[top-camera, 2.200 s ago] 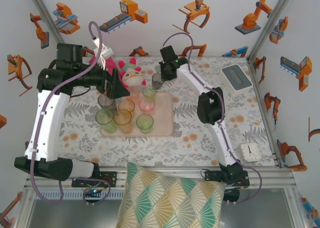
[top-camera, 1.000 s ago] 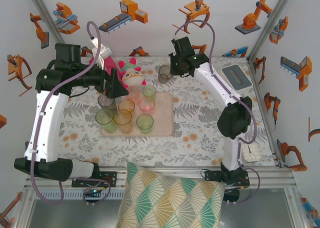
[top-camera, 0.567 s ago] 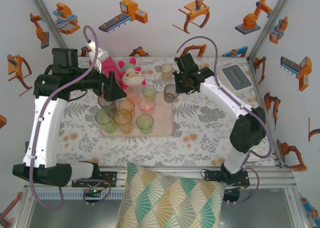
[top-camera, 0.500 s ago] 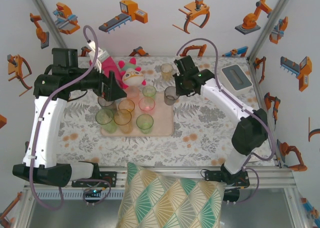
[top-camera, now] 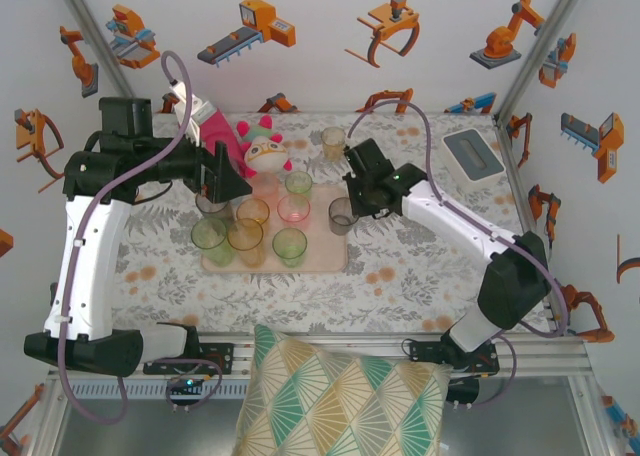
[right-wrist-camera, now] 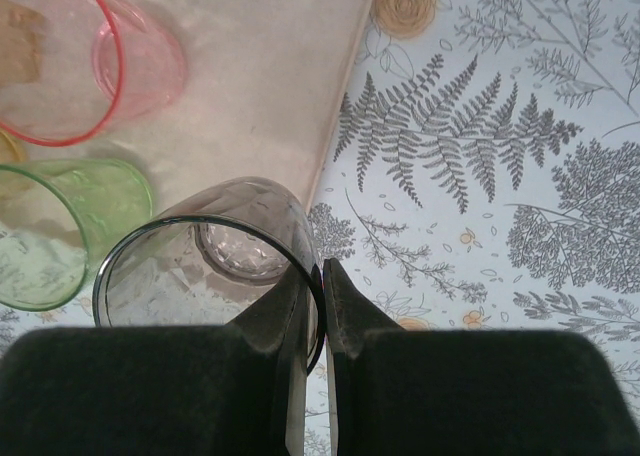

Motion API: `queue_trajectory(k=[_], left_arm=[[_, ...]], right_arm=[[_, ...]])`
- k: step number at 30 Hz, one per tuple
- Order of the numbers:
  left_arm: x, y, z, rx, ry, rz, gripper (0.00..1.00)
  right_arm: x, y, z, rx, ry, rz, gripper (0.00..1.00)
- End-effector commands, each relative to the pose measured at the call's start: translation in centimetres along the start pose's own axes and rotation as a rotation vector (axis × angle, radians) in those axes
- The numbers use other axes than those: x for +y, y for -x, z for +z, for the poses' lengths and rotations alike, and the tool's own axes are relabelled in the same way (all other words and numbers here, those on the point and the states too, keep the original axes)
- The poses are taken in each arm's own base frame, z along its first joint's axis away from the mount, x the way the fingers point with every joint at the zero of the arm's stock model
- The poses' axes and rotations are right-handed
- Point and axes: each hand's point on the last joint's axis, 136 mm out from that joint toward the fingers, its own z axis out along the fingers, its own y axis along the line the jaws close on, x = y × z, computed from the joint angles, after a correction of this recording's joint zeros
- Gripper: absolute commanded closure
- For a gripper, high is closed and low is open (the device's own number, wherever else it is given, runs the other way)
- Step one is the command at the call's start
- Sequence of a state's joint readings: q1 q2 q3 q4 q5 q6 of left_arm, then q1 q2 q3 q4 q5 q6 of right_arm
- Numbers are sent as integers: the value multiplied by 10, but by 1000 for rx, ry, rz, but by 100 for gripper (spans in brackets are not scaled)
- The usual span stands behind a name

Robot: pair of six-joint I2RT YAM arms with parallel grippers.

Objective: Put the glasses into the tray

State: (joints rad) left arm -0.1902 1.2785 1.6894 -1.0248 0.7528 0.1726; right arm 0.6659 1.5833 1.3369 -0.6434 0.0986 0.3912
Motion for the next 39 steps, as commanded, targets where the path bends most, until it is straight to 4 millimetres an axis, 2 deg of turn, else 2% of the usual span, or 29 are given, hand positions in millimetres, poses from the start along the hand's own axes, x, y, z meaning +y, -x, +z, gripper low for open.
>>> queue_trajectory(k=[1,11,27,39], left_arm=[[-8,8,-8,-33,-16,17,3],[-2,9,-4,-24,-13,-4,3],[-3,11,-6,-30,-14,-1,3],[-2,9,-6,-27,-12,-2,3]], right_arm=[[2,10,-13,-76,6,38,87],[9,-8,-2,-58,-19,4,86],[39,-37,33,24,-52,-84,84],[45,-52,53,64,-45,-78,83]])
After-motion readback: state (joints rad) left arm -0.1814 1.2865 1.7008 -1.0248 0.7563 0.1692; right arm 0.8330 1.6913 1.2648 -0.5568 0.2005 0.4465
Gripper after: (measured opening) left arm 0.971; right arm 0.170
